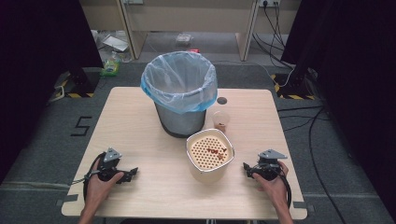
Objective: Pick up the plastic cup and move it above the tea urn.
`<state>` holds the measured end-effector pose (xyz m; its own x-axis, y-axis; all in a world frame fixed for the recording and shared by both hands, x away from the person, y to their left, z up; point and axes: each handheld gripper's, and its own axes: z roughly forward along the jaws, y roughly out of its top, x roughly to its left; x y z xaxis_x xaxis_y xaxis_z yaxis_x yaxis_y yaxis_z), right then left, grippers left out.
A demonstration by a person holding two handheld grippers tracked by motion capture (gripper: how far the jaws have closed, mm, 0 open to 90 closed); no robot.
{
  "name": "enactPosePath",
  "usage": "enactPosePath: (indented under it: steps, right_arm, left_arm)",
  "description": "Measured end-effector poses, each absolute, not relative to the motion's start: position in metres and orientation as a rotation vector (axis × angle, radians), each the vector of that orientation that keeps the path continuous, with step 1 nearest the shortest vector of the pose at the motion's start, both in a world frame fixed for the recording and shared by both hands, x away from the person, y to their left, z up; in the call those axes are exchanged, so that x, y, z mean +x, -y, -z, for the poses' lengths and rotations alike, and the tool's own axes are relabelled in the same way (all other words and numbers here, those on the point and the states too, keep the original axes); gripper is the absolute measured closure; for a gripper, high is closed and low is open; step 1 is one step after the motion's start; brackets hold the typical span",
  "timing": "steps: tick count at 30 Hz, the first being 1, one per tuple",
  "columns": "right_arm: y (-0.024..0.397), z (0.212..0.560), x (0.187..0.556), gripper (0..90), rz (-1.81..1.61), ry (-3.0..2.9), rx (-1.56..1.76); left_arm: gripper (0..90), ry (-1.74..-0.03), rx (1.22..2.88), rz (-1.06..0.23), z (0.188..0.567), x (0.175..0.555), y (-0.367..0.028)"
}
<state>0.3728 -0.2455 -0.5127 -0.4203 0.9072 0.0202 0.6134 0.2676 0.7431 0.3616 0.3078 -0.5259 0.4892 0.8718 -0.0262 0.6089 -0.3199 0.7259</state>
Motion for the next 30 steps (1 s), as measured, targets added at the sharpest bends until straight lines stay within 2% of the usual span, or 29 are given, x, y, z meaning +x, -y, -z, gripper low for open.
enactPosePath:
  steps: [6,13,22,30]
  right_arm:
    - [0.25,0.501,0.376,27.5,-0.993,-2.094,1.346]
    - [0.251,0.475,0.395,35.8,-1.022,-2.087,1.299]
    - [0.235,0.437,0.429,40.0,-1.069,-2.088,1.245]
    - [0.22,0.42,0.455,44.6,-1.077,-2.108,1.23]
  left_arm:
    - [0.0,-1.215,2.049,-0.491,0.526,0.362,-0.308]
    - [0.0,-1.215,2.048,-0.491,0.526,0.362,-0.308]
    - [0.0,-1.214,2.051,-0.492,0.526,0.362,-0.308]
    - [0.0,-1.216,2.051,-0.491,0.526,0.362,-0.308]
